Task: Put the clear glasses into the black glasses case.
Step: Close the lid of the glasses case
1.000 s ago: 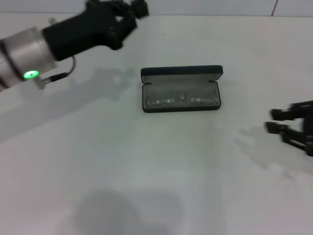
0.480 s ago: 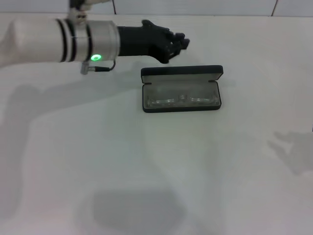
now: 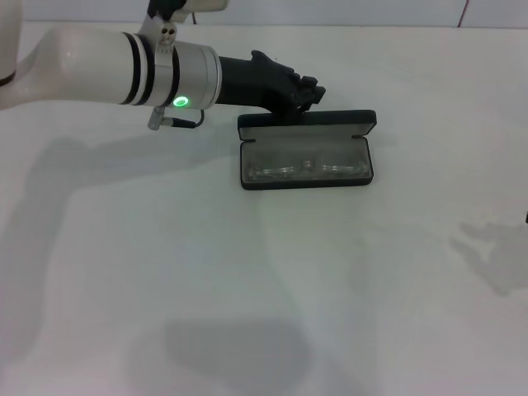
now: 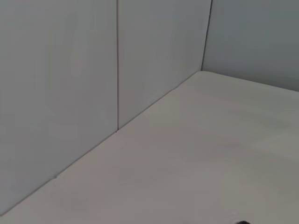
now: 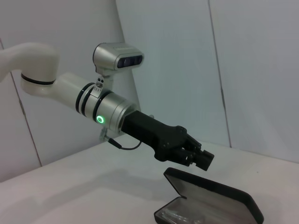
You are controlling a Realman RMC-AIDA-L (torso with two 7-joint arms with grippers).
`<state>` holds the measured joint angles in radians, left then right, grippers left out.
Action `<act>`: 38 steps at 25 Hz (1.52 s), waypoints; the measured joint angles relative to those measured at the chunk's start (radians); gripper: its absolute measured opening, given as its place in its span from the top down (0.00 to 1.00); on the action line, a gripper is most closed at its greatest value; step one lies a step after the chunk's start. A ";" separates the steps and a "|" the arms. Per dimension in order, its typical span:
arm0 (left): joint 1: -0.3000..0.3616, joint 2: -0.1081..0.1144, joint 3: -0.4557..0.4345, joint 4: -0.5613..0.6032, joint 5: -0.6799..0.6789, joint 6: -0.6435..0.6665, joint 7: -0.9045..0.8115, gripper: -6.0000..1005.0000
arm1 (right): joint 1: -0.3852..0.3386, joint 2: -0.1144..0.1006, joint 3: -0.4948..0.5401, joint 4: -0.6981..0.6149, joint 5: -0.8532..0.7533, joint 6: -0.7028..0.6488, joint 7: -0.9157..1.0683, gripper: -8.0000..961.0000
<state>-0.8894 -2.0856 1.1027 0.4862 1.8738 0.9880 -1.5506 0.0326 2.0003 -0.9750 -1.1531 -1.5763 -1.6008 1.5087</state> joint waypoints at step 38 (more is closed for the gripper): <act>0.005 -0.008 0.101 -0.037 0.053 -0.022 -0.047 0.83 | 0.047 0.000 0.002 0.097 0.000 0.002 -0.040 0.61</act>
<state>-0.8842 -2.0932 1.2034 0.4489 1.9264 0.9660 -1.5977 0.0797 2.0003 -0.9725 -1.0562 -1.5759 -1.5988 1.4687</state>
